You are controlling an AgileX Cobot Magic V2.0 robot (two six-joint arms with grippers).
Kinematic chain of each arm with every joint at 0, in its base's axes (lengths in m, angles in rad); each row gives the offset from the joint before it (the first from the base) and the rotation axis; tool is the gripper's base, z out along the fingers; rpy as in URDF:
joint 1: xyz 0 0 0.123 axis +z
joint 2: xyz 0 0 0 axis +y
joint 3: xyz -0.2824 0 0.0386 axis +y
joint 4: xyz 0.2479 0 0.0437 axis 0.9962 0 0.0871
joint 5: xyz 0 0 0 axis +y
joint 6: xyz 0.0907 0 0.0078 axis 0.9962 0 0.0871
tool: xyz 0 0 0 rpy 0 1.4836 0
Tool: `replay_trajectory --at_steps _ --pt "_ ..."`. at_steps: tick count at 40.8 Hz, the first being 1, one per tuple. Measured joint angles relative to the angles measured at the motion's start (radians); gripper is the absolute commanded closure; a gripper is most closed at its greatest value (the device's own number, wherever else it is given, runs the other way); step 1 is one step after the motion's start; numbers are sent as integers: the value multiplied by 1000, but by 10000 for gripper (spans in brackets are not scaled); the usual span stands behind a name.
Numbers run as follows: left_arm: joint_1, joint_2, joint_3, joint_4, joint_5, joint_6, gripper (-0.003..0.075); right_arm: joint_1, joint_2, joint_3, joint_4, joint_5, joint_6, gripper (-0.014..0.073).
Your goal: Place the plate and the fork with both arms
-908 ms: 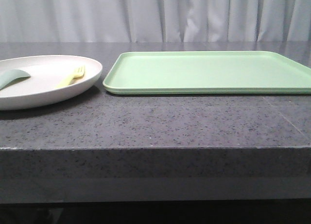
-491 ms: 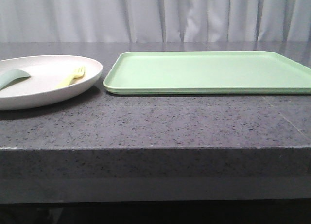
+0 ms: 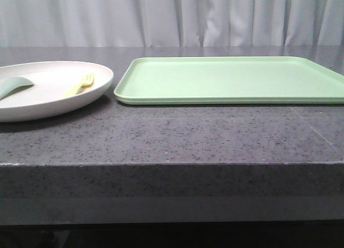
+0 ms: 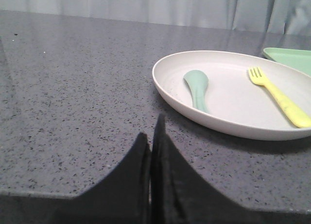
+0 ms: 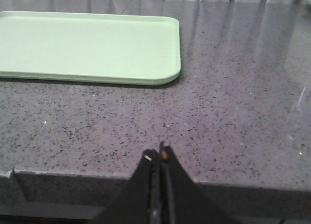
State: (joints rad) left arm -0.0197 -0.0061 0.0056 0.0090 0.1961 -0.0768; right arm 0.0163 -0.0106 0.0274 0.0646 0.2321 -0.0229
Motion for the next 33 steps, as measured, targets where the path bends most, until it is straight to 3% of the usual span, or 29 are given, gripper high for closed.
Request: replay_trajectory --at_steps 18,33 --pt "0 0 0 0 -14 0 738 0 0 0 0 -2 0 713" --pt "0 0 0 0 -244 0 738 0 0 -12 54 -39 0 713"
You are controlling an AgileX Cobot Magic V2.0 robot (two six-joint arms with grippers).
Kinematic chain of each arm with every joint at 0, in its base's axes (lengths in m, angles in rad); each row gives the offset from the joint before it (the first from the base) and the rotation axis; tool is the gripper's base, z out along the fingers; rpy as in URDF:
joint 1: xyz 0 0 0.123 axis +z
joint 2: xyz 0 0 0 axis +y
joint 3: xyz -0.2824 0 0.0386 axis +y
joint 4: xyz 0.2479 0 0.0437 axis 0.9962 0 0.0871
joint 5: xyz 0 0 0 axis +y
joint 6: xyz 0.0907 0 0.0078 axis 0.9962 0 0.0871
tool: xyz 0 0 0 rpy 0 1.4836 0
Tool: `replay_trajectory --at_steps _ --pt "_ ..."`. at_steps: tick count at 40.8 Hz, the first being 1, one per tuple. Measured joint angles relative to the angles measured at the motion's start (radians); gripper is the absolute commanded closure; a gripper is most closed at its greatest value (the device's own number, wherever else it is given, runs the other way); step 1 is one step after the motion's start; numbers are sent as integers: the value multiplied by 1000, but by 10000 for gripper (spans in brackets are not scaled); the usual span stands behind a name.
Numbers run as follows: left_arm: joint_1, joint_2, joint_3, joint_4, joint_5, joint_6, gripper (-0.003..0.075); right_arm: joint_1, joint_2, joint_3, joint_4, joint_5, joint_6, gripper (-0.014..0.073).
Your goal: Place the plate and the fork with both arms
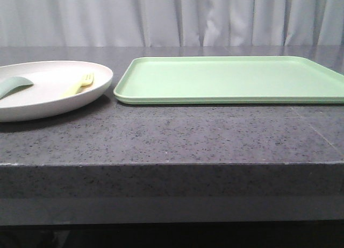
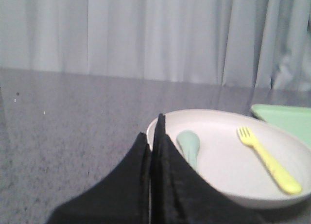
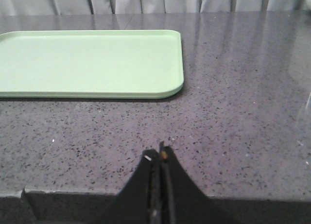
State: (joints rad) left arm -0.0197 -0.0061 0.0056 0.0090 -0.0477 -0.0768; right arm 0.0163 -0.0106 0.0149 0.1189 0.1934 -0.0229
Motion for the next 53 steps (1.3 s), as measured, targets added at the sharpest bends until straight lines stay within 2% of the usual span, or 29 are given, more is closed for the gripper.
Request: replay_trajectory --at_steps 6,13,19,25,35,39,43,44,46,49,51,53 --pt "0 0 -31 0 -43 0 738 0 0 -69 4 15 0 713" --pt "0 92 -177 0 -15 0 738 0 19 -224 4 86 0 713" --pt "0 274 -355 0 104 0 738 0 164 -408 4 173 0 703" --pt "0 462 -477 0 148 0 738 0 329 -547 4 180 0 704" --pt "0 610 -530 0 141 0 724 0 505 -611 4 164 0 678" --pt "0 616 -530 0 138 0 630 0 517 -611 4 164 0 559" --pt "0 616 -530 0 133 0 419 0 517 -611 4 161 0 354" --pt "0 616 -530 0 134 0 368 0 517 -611 4 161 0 264" --pt "0 616 -530 0 134 0 258 0 517 -611 4 159 0 149" --pt "0 616 -530 0 134 0 120 0 517 -611 4 157 0 22" --pt "0 616 -530 0 134 0 79 0 517 -611 4 157 0 -22" --pt "0 616 -530 0 134 0 74 0 517 -611 4 157 0 -13"
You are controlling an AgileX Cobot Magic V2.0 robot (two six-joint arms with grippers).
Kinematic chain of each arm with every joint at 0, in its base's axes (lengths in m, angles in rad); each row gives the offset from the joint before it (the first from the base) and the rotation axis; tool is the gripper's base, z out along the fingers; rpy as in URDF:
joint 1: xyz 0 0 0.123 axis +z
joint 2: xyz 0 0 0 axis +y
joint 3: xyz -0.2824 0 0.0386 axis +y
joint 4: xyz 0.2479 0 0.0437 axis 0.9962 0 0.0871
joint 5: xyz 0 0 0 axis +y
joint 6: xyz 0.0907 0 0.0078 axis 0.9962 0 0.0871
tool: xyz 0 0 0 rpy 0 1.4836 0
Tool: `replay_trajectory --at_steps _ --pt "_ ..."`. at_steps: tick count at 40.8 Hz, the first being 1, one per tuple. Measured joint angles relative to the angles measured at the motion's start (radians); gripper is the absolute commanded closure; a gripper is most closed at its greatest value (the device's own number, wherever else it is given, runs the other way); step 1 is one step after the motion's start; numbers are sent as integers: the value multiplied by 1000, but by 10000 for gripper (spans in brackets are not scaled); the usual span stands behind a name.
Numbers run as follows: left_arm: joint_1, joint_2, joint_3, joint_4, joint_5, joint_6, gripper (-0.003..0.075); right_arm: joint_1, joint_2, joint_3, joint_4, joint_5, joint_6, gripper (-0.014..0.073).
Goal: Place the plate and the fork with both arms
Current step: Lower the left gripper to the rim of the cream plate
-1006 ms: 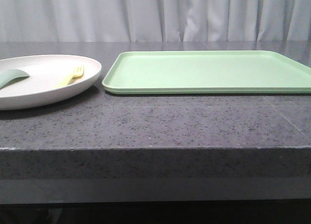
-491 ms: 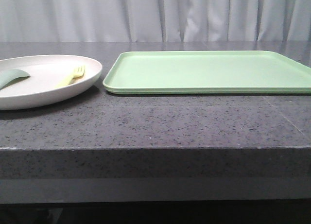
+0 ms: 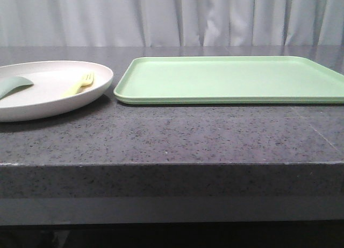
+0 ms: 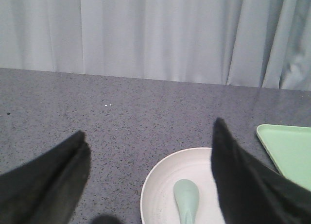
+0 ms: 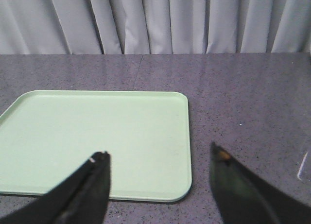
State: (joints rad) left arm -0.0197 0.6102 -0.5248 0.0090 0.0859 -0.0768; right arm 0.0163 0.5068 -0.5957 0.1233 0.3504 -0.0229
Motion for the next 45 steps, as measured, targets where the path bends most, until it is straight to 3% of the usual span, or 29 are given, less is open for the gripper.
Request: replay_trajectory --at_steps 20,29,45 --pt "0 51 -54 0 -7 0 87 0 0 0 0 0 0 -9" --pt "0 261 -305 0 266 0 162 0 0 0 0 0 0 -9" --pt "0 760 -719 2 814 0 164 0 0 0 0 0 0 -9"
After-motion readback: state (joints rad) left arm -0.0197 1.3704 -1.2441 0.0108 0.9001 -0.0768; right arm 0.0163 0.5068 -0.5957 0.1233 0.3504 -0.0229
